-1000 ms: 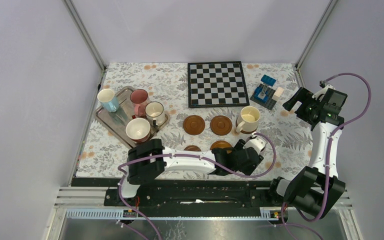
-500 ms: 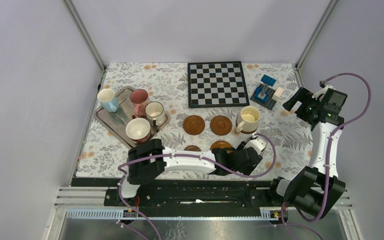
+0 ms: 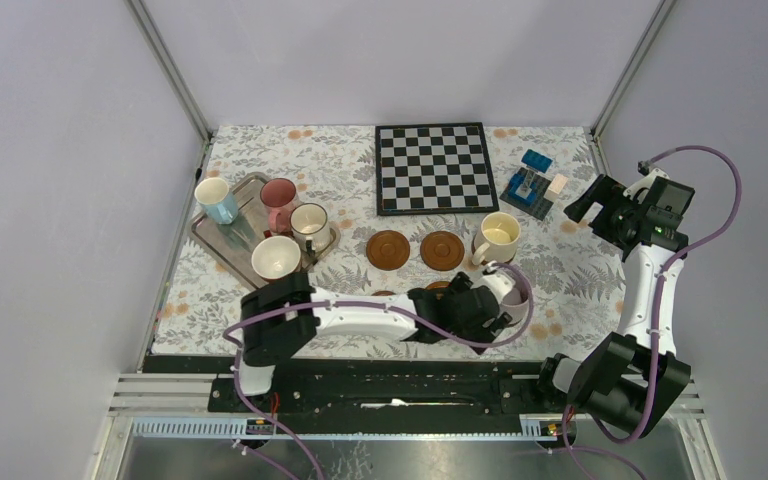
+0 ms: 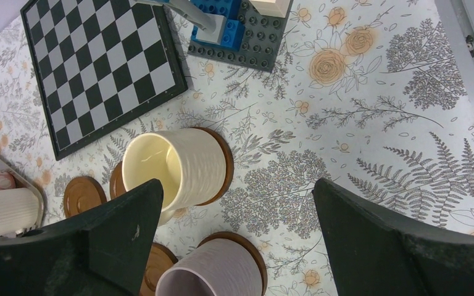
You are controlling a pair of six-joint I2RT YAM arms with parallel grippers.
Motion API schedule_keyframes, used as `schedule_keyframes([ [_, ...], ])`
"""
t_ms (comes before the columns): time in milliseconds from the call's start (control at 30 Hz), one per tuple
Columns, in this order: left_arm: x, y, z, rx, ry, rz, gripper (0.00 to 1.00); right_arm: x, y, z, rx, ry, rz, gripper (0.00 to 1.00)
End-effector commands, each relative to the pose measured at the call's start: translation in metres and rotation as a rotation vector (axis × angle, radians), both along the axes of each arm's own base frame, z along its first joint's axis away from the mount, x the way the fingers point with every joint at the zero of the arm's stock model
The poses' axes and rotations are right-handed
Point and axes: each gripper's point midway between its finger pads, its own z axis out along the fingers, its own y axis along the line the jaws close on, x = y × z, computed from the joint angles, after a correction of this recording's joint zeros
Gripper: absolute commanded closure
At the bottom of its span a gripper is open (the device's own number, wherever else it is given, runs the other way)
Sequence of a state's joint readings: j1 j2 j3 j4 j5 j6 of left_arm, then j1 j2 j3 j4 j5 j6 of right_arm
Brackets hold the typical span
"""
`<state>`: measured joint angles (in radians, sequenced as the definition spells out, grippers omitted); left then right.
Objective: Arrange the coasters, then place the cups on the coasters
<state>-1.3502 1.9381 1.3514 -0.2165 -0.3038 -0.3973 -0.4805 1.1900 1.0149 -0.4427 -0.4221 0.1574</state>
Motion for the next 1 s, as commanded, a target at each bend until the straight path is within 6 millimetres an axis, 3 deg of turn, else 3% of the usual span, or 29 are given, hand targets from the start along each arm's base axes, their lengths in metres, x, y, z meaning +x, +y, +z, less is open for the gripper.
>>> schedule_keyframes([
  [0, 0.0, 0.024, 0.042, -0.047, 0.012, -0.049, 0.04, 0.002, 0.005, 0.009, -0.008, -0.04, 0.052, 0.02],
  [167, 0.01, 0.053, 0.068, -0.057, 0.068, -0.131, 0.01, 0.004, 0.013, 0.008, 0.012, -0.053, 0.106, 0.02],
  [267, 0.019, 0.071, 0.102, -0.084, 0.084, -0.174, 0.01, 0.005, 0.016, 0.006, 0.019, -0.055, 0.137, 0.02],
  [400, 0.078, 0.112, 0.166, -0.187, 0.032, -0.099, 0.01, 0.006, 0.016, 0.005, 0.01, -0.055, 0.156, 0.02],
  [500, 0.129, 0.162, 0.203, -0.215, -0.061, 0.039, 0.01, 0.006, 0.016, 0.003, 0.0, -0.056, 0.166, 0.02],
  [600, 0.165, 0.221, 0.224, -0.205, -0.134, 0.18, 0.02, 0.004, 0.017, 0.003, -0.017, -0.061, 0.18, 0.02],
  [767, 0.205, 0.339, 0.224, -0.146, -0.173, 0.476, 0.09, -0.002, 0.025, 0.004, -0.027, -0.075, 0.219, 0.02],
  [867, 0.214, 0.399, 0.205, -0.045, -0.179, 0.599, 0.17, -0.005, 0.031, 0.001, -0.066, -0.069, 0.272, 0.02],
  [967, 0.218, 0.441, 0.176, 0.009, -0.117, 0.682, 0.25, -0.007, 0.037, -0.004, -0.077, -0.061, 0.304, 0.02],
])
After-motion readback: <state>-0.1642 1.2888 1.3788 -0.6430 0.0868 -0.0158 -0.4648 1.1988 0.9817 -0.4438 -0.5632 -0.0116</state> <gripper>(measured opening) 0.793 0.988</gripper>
